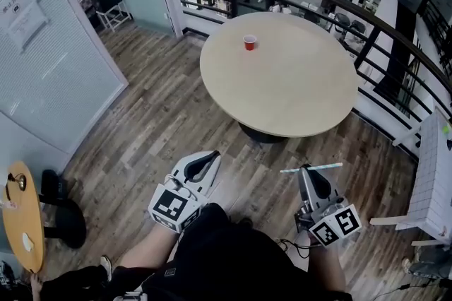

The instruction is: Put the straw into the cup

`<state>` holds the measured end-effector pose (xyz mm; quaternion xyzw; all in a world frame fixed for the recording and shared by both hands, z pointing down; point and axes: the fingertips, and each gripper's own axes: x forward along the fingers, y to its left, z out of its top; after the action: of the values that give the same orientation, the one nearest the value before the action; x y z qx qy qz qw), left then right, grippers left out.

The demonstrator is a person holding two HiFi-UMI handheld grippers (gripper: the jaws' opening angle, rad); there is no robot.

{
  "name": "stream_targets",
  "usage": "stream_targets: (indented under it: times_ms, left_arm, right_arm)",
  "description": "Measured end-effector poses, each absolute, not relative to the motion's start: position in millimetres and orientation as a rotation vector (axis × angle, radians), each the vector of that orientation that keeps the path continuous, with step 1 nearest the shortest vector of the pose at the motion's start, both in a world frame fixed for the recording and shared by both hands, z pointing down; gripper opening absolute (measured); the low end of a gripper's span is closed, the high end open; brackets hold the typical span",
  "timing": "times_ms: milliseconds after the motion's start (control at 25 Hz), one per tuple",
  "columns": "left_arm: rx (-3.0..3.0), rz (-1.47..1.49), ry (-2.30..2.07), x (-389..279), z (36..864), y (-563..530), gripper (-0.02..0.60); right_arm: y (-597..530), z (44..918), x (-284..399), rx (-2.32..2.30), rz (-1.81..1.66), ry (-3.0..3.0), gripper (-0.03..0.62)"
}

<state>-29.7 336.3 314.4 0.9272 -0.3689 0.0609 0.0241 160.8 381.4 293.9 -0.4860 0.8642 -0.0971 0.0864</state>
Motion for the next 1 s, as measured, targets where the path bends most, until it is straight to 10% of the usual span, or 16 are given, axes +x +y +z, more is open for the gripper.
stream_targets:
  times_ms: [1000]
  left_arm:
    - [2.874, 0.051, -1.118, -82, 316, 130, 0.012]
  right_arm:
    - [176, 284, 119, -1.537, -0.243, 2.575, 0.032]
